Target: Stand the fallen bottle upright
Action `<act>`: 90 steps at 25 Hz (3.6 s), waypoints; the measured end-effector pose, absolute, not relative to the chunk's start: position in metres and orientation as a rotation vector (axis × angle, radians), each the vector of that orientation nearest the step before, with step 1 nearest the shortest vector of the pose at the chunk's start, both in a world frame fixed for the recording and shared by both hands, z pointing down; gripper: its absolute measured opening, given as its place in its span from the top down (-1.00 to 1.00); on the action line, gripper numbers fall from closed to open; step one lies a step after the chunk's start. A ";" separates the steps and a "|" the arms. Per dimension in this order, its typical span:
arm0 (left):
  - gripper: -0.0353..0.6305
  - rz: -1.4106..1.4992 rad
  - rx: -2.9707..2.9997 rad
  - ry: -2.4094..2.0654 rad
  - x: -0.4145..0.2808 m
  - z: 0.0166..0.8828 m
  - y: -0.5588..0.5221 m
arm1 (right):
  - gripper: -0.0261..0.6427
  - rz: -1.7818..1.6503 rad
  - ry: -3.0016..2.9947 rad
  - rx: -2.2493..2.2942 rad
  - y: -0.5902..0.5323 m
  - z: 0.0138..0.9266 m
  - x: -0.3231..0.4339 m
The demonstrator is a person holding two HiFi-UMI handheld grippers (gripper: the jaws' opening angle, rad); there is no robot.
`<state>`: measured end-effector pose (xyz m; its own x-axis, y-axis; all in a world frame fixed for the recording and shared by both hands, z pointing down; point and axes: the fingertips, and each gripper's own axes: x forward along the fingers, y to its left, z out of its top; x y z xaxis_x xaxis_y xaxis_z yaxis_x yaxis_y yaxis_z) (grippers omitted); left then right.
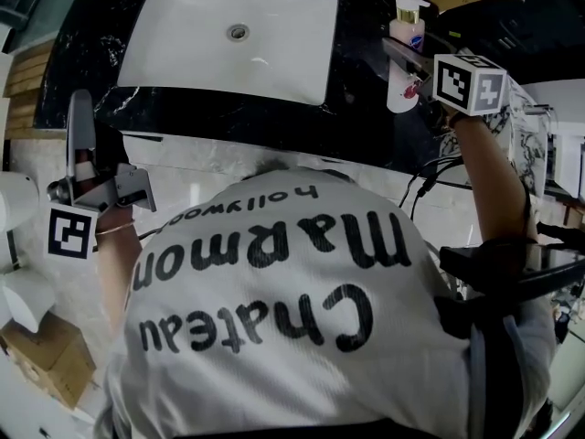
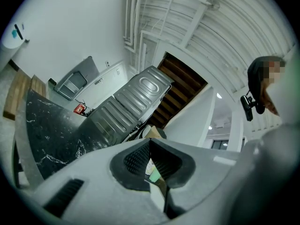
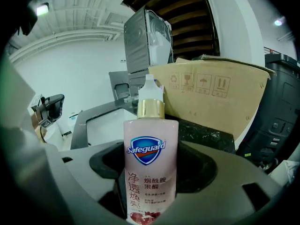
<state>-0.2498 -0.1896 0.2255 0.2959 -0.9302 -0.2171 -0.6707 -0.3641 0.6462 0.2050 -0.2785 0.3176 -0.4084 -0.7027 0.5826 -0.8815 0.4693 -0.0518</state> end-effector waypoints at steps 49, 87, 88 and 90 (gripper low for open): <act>0.85 -0.806 2.173 -1.394 -0.252 0.217 -0.150 | 0.00 0.271 -2.330 1.806 -0.252 0.287 0.235; 0.85 -0.868 2.209 -1.337 -0.314 0.214 -0.143 | 0.00 0.276 -2.162 2.117 -0.224 0.288 0.238; 0.85 -0.870 2.215 -1.334 -0.314 0.214 -0.144 | 0.00 0.283 -2.153 2.124 -0.222 0.290 0.239; 0.85 -0.879 2.220 -1.330 -0.313 0.212 -0.146 | 0.00 0.298 -2.149 2.132 -0.221 0.291 0.241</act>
